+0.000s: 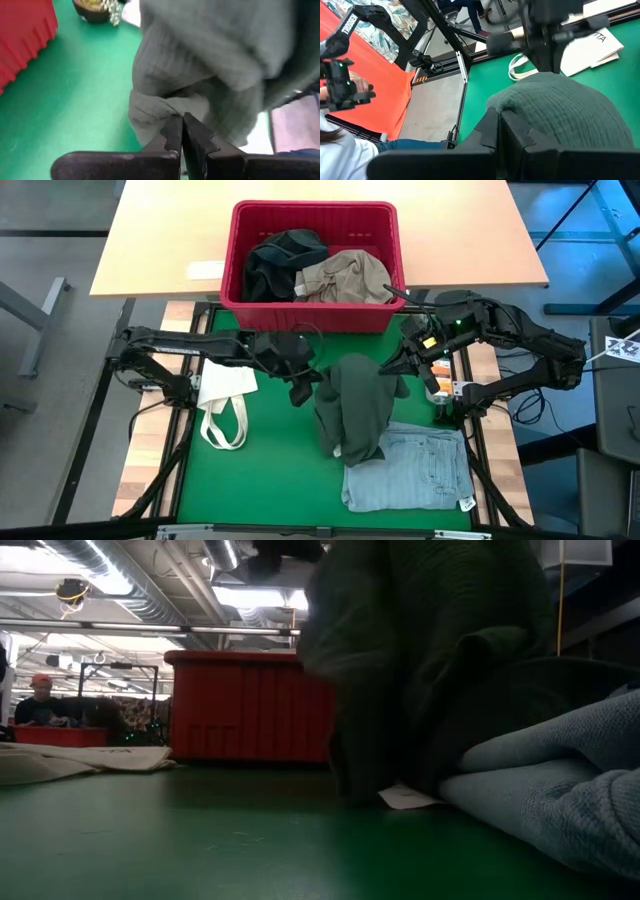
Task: Fold Laundry from Bin
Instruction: Remove the green shirt from the red bin
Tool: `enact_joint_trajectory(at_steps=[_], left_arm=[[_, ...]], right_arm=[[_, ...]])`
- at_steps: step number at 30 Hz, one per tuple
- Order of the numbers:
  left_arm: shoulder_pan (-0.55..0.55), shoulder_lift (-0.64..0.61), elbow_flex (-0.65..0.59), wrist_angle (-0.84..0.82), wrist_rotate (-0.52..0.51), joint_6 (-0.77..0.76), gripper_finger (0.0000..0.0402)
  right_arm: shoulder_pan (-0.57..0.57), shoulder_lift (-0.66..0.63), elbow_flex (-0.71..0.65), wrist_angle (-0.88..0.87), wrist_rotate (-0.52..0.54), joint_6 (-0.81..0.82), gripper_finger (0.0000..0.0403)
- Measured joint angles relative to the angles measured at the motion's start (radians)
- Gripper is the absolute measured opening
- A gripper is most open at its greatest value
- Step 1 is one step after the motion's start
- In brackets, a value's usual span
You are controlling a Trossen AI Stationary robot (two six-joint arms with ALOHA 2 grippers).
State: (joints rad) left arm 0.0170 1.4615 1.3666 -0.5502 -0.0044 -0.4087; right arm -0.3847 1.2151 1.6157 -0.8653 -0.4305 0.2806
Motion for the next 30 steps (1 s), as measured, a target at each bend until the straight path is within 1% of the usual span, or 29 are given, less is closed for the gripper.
enact_joint_trajectory(at_steps=[4,12,17,20,23,30], left_arm=[[0.000,-0.068,0.027,-0.072,0.000,0.013,0.0001],[0.003,-0.238,0.031,-0.128,0.000,0.076,0.0000],[0.003,-0.310,0.031,-0.125,-0.001,0.080,0.0000],[0.003,-0.331,0.031,-0.140,-0.001,0.081,0.0000],[0.003,-0.350,0.031,-0.183,-0.001,0.081,0.0000],[-0.020,-0.365,0.031,-0.319,0.011,0.081,0.0000]], right_arm=[[-0.002,0.000,0.000,0.001,0.000,0.000,0.0010],[-0.002,0.001,0.000,0.003,0.000,0.000,0.0010],[-0.002,0.017,0.000,0.008,0.008,0.000,0.0010],[-0.002,0.034,0.000,0.013,0.010,0.000,0.0014],[-0.002,0.052,0.000,0.022,0.011,0.000,0.0041],[-0.002,0.091,0.000,0.072,0.011,-0.001,0.0152]])
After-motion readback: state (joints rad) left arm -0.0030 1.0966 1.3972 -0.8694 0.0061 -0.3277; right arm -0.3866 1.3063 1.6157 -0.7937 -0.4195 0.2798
